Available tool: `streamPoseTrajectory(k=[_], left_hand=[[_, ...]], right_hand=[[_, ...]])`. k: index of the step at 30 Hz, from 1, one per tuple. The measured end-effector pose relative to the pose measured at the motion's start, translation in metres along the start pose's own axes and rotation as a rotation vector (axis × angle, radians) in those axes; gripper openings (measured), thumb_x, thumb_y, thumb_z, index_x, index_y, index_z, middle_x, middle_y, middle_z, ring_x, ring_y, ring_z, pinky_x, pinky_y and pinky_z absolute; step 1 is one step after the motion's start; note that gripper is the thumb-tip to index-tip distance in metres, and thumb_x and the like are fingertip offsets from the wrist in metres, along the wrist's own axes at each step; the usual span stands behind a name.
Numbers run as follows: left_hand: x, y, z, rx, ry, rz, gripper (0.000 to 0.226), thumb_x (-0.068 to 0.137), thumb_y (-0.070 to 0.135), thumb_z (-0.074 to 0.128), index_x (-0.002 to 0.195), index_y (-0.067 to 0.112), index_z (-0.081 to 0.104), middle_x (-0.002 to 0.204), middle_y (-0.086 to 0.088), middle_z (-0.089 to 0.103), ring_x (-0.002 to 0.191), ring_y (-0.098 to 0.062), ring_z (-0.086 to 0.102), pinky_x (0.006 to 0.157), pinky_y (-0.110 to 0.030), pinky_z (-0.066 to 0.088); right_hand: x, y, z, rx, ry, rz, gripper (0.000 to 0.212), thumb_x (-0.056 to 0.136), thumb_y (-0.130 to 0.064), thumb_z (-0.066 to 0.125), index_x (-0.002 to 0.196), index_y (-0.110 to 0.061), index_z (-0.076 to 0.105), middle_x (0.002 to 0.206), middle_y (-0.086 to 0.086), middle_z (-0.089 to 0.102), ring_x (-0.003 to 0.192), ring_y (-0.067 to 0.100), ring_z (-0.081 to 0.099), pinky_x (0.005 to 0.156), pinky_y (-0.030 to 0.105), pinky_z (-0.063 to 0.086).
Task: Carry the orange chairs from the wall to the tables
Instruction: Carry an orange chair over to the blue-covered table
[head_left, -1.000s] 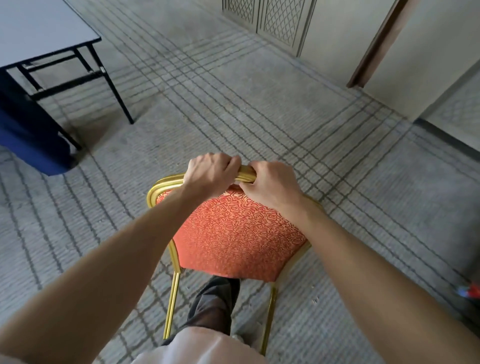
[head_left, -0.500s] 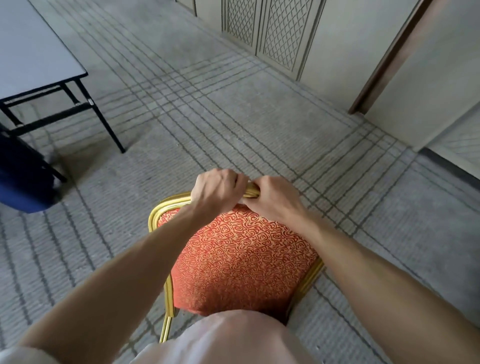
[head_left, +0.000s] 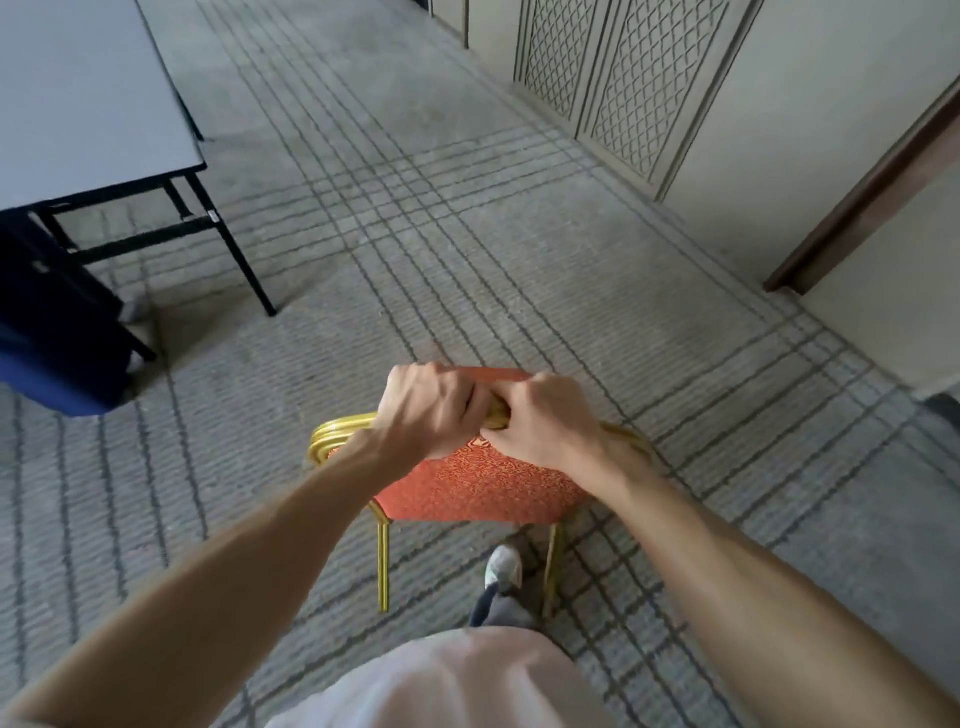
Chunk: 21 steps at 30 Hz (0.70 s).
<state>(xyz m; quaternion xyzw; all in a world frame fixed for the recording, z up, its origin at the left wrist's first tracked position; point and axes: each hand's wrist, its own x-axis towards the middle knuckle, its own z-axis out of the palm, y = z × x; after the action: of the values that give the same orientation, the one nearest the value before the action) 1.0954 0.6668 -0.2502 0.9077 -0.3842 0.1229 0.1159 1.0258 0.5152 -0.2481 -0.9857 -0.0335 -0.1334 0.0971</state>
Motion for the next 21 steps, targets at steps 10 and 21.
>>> streamPoseTrajectory(k=[10, 21], left_hand=[[0.13, 0.03, 0.05, -0.134, 0.012, -0.228, 0.044, 0.091, 0.035, 0.05, 0.053, 0.012, 0.046, 0.045, -0.004, 0.05, 0.038, -0.027, 0.047, 0.041, -0.026, 0.03], [0.243, -0.017, 0.064, -0.065, 0.118, -0.259, 0.048, 0.093, 0.035, 0.046, 0.052, 0.01, 0.052, 0.043, -0.007, 0.05, 0.041, -0.036, 0.051, 0.046, -0.027, 0.031]], right_hand=[[0.085, 0.133, 0.005, 0.0, -0.017, -0.023, 0.025, 0.077, -0.044, 0.068, 0.076, -0.02, 0.072, 0.06, 0.004, 0.069, 0.057, 0.029, 0.067, 0.051, 0.028, 0.046], [0.2, 0.184, 0.016, 0.117, 0.019, 0.038, 0.04, 0.088, -0.05, 0.051, 0.068, -0.019, 0.065, 0.053, -0.001, 0.064, 0.047, 0.02, 0.062, 0.044, 0.024, 0.04]])
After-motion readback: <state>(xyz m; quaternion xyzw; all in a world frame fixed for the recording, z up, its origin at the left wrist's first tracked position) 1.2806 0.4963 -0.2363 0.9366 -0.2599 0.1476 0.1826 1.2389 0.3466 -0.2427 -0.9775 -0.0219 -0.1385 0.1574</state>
